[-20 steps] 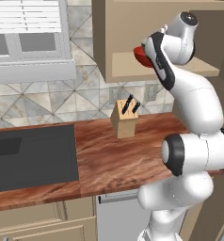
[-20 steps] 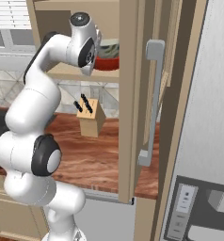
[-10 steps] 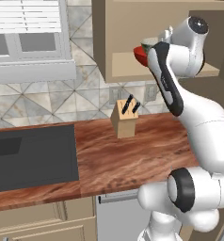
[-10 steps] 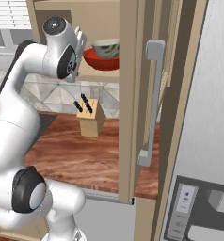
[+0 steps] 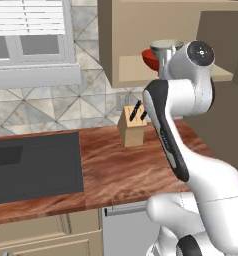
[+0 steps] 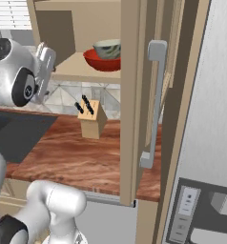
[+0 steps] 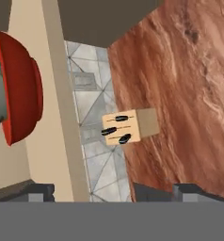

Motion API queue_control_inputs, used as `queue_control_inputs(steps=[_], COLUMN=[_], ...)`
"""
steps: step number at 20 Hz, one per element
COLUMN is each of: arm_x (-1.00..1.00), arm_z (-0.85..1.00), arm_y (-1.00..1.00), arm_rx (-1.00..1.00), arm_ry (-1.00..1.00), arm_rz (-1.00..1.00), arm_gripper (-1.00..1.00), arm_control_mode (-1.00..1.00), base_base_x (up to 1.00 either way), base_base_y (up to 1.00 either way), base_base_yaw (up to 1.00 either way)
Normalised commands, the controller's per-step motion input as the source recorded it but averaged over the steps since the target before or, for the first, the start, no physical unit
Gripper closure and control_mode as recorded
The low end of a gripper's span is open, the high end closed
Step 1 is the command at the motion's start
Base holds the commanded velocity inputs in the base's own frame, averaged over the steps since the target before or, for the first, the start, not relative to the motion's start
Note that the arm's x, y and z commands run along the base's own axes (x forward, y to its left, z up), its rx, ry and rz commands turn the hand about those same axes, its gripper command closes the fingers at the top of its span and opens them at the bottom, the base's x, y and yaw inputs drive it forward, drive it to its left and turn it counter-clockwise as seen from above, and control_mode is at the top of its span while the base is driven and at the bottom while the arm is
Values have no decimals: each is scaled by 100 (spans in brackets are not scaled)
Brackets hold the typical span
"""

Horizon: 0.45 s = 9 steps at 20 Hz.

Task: Pick up the bowls on the counter and stack them on top of one another in the open cabinet. Place the smaller bowl on top of the larger bowl.

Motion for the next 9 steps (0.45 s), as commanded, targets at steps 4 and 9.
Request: queue_control_inputs(steps=[4,9], arm_x=[-100,-53], arm_z=[-36,-56], arm_y=[51,34], arm_rx=[0,0], arm_ry=[0,8], arm_rz=[-6,-5], arm_gripper=[-100,-100], arm_control_mode=[-100,-100], base_base_x=[0,0], base_base_y=[0,0], base_base_yaw=[0,0])
